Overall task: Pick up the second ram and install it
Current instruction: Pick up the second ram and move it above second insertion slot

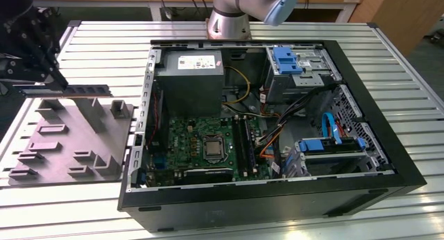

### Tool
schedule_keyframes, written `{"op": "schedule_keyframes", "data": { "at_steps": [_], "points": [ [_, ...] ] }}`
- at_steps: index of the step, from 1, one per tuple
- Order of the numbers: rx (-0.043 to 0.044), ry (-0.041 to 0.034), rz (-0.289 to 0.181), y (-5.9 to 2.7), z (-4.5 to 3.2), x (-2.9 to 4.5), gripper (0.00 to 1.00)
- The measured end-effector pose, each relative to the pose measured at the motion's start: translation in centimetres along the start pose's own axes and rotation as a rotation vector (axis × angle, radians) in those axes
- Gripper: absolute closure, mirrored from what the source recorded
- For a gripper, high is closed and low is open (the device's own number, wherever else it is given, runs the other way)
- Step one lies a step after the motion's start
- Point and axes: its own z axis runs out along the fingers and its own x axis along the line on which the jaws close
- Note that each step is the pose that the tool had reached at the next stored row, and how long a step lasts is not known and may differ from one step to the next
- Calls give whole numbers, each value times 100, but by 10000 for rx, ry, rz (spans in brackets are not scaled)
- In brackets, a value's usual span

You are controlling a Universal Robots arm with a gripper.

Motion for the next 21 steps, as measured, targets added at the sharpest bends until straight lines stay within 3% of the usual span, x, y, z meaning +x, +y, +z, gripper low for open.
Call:
{"op": "schedule_keyframes", "data": {
  "at_steps": [21],
  "points": [
    [-1,-1,0,-585,0,-25,89]
  ]
}}
